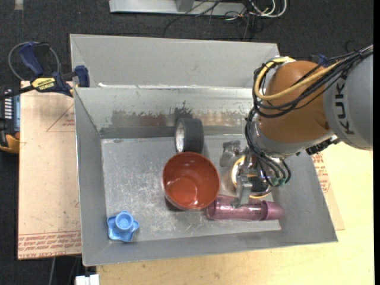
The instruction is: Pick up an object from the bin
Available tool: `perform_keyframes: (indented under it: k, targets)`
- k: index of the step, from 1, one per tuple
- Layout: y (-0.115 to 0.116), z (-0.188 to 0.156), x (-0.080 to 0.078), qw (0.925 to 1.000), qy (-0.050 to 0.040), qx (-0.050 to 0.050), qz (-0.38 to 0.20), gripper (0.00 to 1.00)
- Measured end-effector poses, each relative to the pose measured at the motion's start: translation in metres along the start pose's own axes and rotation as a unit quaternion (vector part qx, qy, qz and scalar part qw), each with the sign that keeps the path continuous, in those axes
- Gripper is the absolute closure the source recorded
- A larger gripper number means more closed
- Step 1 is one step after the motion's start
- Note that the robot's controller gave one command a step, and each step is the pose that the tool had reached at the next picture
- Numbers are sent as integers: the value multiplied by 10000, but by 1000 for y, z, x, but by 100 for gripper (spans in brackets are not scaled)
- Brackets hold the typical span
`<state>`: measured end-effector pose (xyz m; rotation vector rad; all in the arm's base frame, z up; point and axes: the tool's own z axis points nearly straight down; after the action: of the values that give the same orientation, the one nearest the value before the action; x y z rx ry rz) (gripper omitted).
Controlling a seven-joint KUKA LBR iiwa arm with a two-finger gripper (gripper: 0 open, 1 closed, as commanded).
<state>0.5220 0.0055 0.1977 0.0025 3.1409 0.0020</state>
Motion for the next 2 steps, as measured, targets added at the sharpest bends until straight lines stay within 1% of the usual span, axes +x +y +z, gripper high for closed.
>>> perform_keyframes:
  k: [1,2]
  targets:
    - [0,0,0,10000,-2,0,-2,0]
    - [52,52,-27,9981,-2,-14,-610,0]
